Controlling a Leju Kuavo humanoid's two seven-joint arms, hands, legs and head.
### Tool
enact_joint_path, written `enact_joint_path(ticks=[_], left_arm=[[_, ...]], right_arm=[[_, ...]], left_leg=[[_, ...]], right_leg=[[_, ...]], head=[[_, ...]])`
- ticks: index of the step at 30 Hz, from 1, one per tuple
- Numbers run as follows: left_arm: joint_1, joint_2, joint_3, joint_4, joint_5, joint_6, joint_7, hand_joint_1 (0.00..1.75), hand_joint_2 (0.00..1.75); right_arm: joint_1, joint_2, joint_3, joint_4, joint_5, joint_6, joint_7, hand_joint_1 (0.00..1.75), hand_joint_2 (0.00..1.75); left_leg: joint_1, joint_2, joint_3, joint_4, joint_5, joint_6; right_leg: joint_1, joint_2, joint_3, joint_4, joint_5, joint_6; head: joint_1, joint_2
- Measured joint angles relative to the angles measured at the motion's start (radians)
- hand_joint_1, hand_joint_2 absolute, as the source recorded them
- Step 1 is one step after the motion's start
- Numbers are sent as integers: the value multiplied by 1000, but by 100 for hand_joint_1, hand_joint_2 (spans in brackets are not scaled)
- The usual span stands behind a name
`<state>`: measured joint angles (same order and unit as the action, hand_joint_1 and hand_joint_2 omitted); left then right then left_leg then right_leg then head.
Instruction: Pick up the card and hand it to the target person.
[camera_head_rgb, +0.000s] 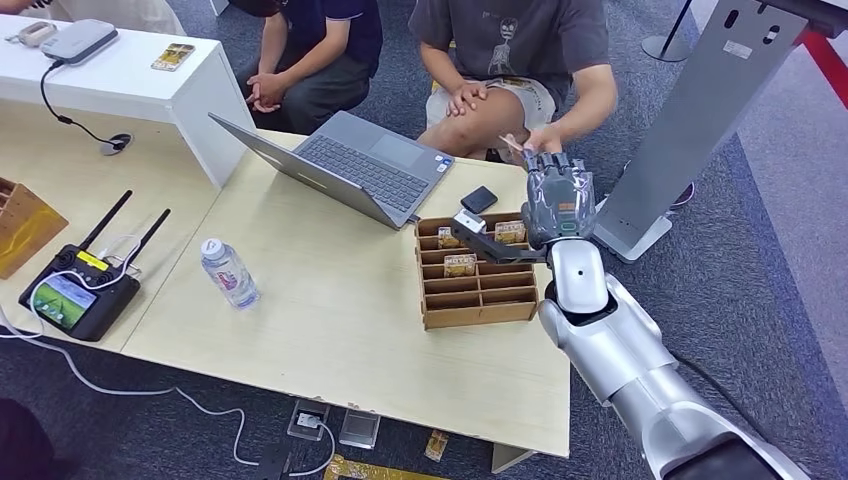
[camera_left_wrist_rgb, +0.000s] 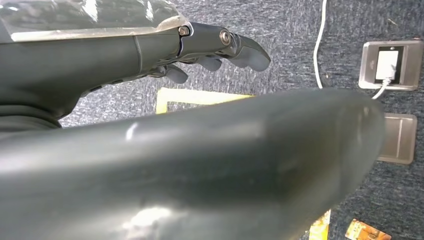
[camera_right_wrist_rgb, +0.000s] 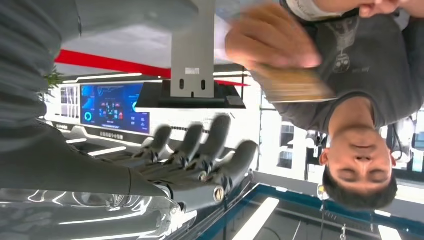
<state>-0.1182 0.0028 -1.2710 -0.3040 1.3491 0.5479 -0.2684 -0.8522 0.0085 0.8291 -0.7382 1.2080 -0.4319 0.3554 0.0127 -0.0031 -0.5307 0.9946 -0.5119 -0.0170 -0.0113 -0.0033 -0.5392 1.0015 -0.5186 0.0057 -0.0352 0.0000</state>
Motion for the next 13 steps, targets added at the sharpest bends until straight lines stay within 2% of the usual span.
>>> enact_joint_path(ticks=[7,13], left_arm=[[0,2,1,0,8,8,4,0,0],[1,2,1,0,14,17,6,0,0]], right_arm=[[-7,27,15,64,-67,-60,-24,0,175],[-6,38,12,79,-205,-141,-90,0,175]], left_leg=[[0,0,0,0,0,0],[0,0,0,0,0,0]], right_leg=[[0,0,0,0,0,0],[0,0,0,0,0,0]], head=[[0,0],[0,0]])
